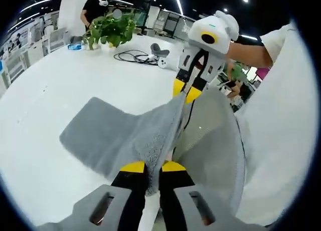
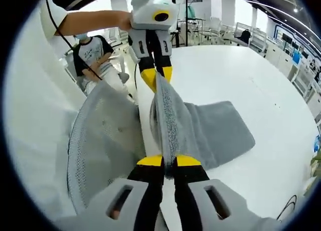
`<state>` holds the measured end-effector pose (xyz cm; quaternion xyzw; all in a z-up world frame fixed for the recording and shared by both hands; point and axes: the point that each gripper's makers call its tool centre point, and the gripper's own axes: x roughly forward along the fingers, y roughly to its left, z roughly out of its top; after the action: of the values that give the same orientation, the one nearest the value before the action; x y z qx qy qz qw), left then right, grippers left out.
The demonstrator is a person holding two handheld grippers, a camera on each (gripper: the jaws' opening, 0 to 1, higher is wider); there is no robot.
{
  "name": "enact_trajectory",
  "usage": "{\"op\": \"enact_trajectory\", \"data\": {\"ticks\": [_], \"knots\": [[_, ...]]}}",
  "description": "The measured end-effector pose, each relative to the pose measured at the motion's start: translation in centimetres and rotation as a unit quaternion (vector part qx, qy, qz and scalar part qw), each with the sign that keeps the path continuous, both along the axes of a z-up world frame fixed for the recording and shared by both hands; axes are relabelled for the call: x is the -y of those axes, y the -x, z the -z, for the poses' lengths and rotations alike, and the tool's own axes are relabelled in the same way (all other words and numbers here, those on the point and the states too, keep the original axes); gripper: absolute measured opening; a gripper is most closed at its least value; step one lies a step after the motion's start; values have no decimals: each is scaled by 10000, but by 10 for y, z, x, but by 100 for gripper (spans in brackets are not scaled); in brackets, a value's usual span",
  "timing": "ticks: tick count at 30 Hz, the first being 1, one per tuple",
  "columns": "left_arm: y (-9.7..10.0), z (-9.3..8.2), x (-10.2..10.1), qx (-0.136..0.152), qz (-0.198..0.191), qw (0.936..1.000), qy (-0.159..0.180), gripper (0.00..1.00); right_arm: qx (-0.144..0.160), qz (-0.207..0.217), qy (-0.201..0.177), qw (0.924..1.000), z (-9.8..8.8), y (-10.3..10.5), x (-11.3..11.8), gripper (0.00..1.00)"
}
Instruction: Fold the towel on the table until its edges align and the towel forms a compact rectangular stack.
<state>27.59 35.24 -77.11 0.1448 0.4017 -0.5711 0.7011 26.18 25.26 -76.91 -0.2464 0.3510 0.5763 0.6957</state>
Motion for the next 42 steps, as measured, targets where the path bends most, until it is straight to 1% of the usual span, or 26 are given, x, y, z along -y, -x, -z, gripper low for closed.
{"op": "enact_trajectory", "data": {"ticks": [1, 3, 4, 6, 7, 8, 12, 16, 17, 18, 20, 22, 26, 27, 28, 30, 35, 39, 41, 42], "knots": [[-2, -1, 0, -4, -14, 10000, -3, 8, 70, 14, -2, 10000, -1, -4, 1, 5], [-10, -3, 1, 112, -66, 9999, -9, 8, 171, 121, -24, 9998, -2, -14, 2, 5], [-13, -4, 1, 80, -97, 9999, -31, 8, 203, 137, -37, 9997, -3, -16, 2, 5], [-19, -5, 1, 133, -134, 9998, -67, 8, 322, 232, -73, 9992, -5, -25, 2, 5], [-25, -5, 0, 146, -161, 9997, -92, 8, 480, 283, -66, 9984, -6, -33, 2, 5], [-30, -5, 1, 134, -237, 9996, -113, 8, 540, 326, -28, 9980, -6, -37, 2, 5], [-46, -7, 2, 265, -333, 9989, -185, 8, 842, 469, 72, 9953, -10, -57, 2, 5], [-60, -8, 1, 398, -401, 9981, -230, 8, 947, 630, 49, 9935, -11, -72, 3, 5], [-64, -8, 1, 394, -433, 9980, -233, 8, 969, 671, 45, 9930, -12, -77, 3, 5], [-67, -8, 1, 387, -465, 9979, -238, 8, 1064, 790, 36, 9912, -13, -84, 4, 5], [-72, -8, 2, 371, -515, 9977, -223, 8, 1220, 872, 61, 9887, -14, -93, 4, 5], [-80, -6, 2, 426, -610, 9969, -242, 8, 1337, 1002, 46, 9859, -15, -100, 4, 6], [-95, -3, 2, 613, -752, 9949, -281, 9, 1484, 1115, 92, 9826, -13, -112, 4, 6], [-99, -2, 1, 677, -771, 9943, -284, 9, 1517, 1133, 94, 9819, -12, -115, 4, 6], [-105, -1, 1, 805, -816, 9930, -297, 9, 1532, 1150, 94, 9814, -11, -118, 4, 6], [-110, 3, 1, 794, -854, 9927, -298, 9, 1573, 1215, 90, 9800, -7, -124, 5, 6], [-123, 12, 0, 1013, -938, 9898, -362, 9, 1576, 1397, 95, 9775, 3, -139, 6, 6], [-128, 16, -1, 1116, -968, 9882, -415, 10, 1655, 1504, 79, 9746, 7, -146, 4, 6], [-130, 18, -2, 1116, -985, 9879, -438, 10, 1713, 1505, 98, 9736, 9, -150, 3, 6], [-133, 19, -3, 1170, -1009, 9869, -458, 10, 1721, 1531, 98, 9731, 11, -153, 3, 6]]}}
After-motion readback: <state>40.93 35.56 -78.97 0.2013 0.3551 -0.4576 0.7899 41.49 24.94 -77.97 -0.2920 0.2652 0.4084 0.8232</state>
